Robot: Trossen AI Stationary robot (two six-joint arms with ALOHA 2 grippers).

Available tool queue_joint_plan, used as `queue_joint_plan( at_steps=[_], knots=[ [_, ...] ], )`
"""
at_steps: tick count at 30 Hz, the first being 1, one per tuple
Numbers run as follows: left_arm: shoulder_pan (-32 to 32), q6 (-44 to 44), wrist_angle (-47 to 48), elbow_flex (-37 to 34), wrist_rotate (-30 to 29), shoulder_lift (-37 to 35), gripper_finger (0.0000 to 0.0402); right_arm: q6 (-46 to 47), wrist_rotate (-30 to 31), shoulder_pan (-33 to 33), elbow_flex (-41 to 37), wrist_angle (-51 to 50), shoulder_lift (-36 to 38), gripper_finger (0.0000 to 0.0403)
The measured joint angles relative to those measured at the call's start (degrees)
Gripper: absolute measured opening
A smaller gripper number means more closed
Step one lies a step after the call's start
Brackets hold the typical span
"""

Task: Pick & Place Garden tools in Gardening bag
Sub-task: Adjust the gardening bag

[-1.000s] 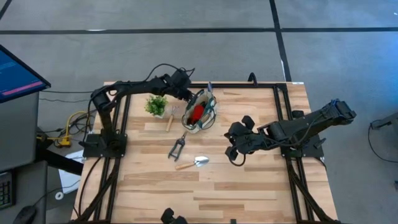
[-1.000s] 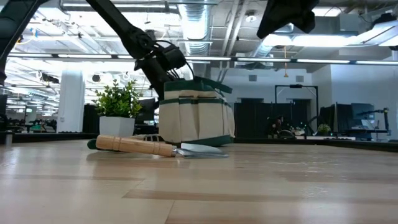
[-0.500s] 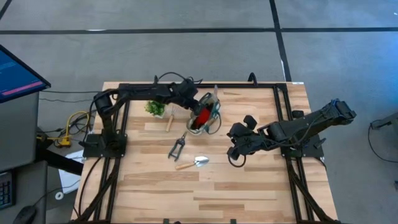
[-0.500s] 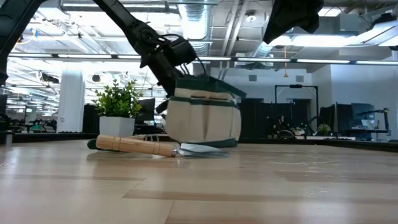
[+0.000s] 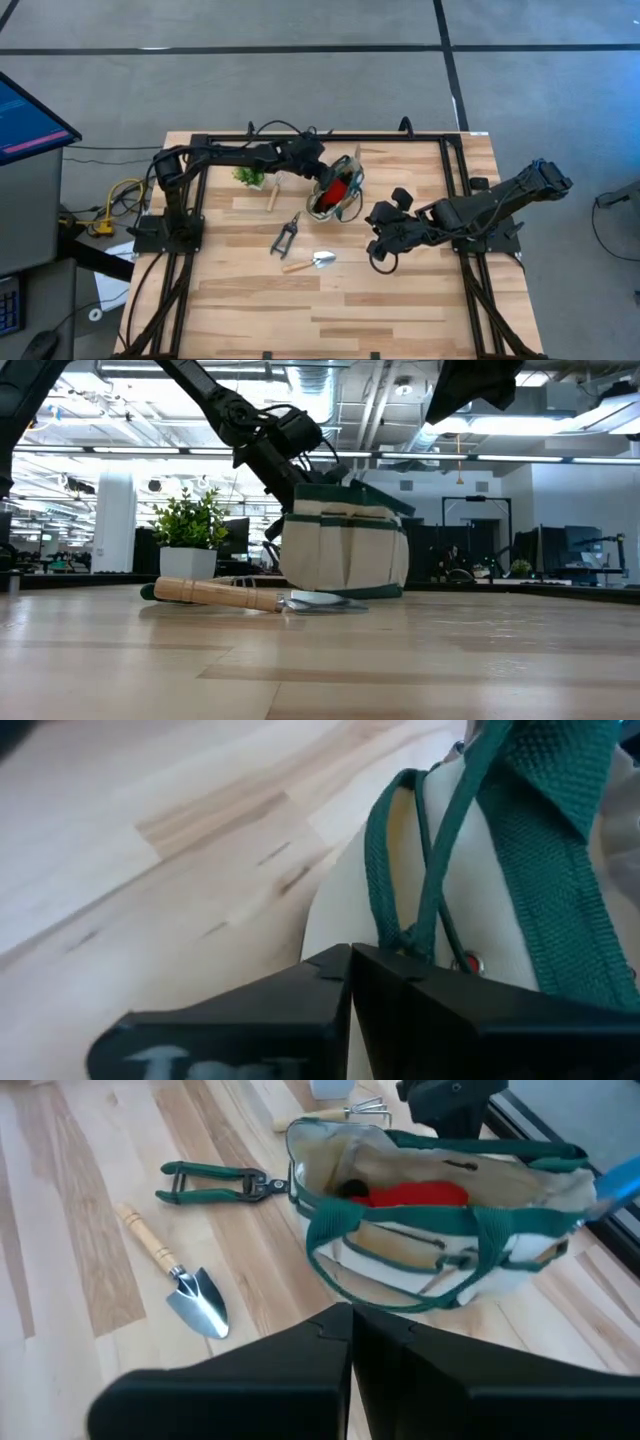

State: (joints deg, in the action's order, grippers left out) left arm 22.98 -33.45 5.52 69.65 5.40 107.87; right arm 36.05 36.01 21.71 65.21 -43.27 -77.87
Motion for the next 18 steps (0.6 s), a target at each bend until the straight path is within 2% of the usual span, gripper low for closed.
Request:
queue_joint_plan(
  at_steps=[4, 9, 13, 18],
  knots=[
    [-0.7, 0.0, -0.3, 0.0, -0.7, 0.0, 0.0001, 0.0, 0.0, 0.0, 0.0, 0.2, 0.0, 0.0000],
    [-1.0, -0.1, -0.2, 0.0, 2.5, 0.0, 0.0001, 0.7, 0.0, 0.0, 0.0, 0.4, 0.0, 0.0000],
    [-2.9, -1.1, -0.5, 0.0, -0.1, 0.0, 0.0001, 1.4, 0.0, 0.0, 0.0, 0.4, 0.0, 0.0000],
    [-4.7, -1.9, -2.8, 0.0, -0.1, 0.0, 0.0001, 1.5, 0.1, 0.0, 0.0, 0.4, 0.0, 0.0000]
  ],
)
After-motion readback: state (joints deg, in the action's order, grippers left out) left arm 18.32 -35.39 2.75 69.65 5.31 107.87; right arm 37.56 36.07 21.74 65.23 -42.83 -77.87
